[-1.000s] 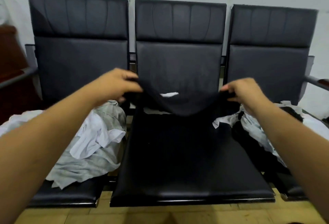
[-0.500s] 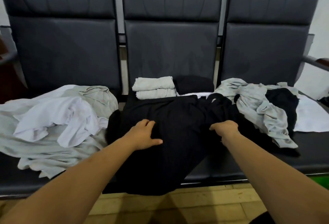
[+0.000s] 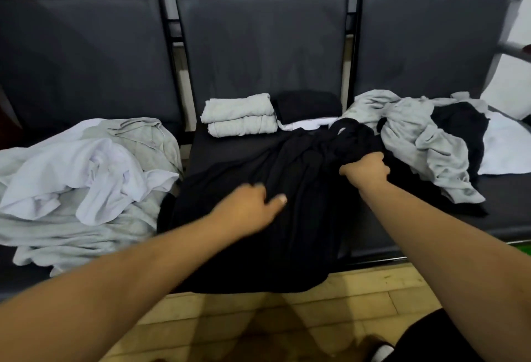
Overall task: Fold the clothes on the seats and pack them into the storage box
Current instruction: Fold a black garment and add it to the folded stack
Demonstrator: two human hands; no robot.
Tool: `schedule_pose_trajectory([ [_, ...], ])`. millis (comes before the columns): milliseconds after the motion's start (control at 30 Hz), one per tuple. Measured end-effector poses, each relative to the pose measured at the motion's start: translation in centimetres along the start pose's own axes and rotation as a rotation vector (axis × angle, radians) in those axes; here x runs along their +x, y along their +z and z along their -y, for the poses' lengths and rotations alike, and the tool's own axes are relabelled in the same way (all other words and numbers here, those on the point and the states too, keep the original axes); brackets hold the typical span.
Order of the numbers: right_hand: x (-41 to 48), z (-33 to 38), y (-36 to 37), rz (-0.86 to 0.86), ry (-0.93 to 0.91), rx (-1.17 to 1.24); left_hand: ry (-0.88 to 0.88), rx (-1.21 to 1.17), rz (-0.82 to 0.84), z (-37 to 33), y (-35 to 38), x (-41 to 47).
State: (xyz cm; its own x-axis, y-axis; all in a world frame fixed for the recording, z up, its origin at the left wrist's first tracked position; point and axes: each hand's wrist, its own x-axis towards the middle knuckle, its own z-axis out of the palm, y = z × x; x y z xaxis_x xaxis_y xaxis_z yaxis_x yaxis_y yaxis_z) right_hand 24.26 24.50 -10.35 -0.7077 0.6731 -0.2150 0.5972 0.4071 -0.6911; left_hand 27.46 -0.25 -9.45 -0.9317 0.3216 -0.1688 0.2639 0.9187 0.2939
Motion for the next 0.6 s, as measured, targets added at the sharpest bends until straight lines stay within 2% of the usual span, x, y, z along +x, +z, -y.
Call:
schedule_pose_trajectory([
  [67, -0.6, -0.2, 0.0, 0.078, 0.044, -0.207, 0.071, -0.031, -0.119, 0.7, -0.5, 3.8],
  [167, -1.0, -1.1, 0.4, 0.224, 0.016, -0.187, 0.025, 0.126, 0.051, 2.7, 1.6, 6.7],
  [233, -0.6, -1.7, 0.4, 0.235, 0.059, -0.062, -0.048, 0.167, 0.103, 3.0, 3.8, 6.4],
  [333, 0.0, -1.9, -0.2, 0.195, 0.077, 0.16, -0.063, 0.173, 0.129, 1.2, 5.4, 3.1],
  [467, 0.6, -2.0, -0.5, 0.195, 0.081, 0.413, -0.076, 0.219, 0.272, -0.5, 4.5, -2.1],
  [533, 0.4, -1.9, -0.3, 0.28, 0.123, 0.49, -0.083, 0.195, 0.175, -0.7, 2.7, -1.4],
  [600, 0.4, -1.7, -0.1, 0.335, 0.142, 0.494, -0.066, 0.035, -0.003, -0.8, 0.7, 1.4],
])
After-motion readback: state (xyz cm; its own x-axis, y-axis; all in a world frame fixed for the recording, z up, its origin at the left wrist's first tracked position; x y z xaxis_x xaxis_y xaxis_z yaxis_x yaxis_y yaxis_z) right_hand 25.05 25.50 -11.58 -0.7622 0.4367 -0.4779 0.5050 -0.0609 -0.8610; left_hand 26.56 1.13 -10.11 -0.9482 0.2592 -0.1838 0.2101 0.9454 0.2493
